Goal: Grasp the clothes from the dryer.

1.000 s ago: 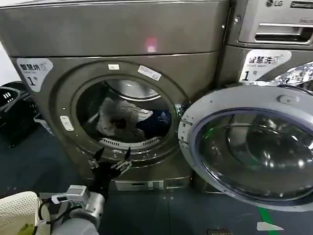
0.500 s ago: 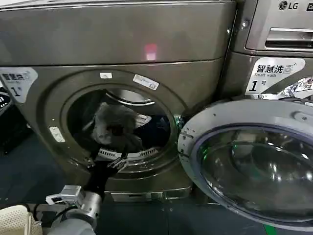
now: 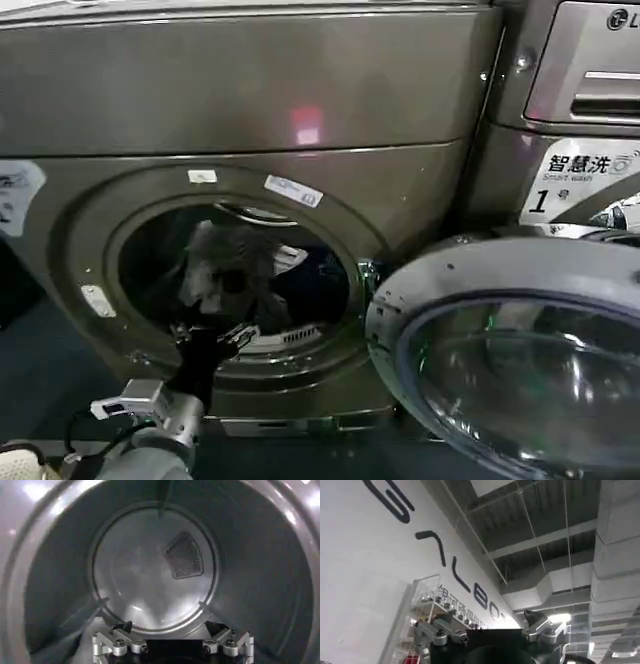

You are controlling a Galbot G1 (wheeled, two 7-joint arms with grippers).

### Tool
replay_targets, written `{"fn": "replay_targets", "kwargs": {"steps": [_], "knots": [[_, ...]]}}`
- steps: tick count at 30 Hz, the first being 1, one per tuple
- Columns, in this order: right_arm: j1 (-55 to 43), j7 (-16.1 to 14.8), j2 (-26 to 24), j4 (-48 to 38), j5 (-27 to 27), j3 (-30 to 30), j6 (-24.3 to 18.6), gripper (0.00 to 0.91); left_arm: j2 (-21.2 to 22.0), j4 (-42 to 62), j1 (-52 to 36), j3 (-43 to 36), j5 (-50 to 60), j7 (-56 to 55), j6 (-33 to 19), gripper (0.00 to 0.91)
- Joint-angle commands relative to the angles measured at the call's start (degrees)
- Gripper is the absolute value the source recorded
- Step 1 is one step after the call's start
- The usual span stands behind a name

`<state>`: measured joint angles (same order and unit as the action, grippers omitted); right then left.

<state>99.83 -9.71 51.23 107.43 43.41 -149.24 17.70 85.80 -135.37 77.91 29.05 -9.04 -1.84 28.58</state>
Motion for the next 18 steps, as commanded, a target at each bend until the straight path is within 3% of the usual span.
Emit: {"fn": "replay_targets", "kwargs": {"steps": [1,18], "knots": [[0.6,-0.1,0.2,0.7,-0.9,-1.2,0.4,0.907,-0.1,11.3,-12.4,-0.4,-0.1,0.2,-2.5,0.907],[2.3,-0.4,0.0,0.0,-0.3,-4.1,-0.3,0.907,0.2,46.4,-37.4,-3.3,3.3,-0.8,-7.1,0.907]]}}
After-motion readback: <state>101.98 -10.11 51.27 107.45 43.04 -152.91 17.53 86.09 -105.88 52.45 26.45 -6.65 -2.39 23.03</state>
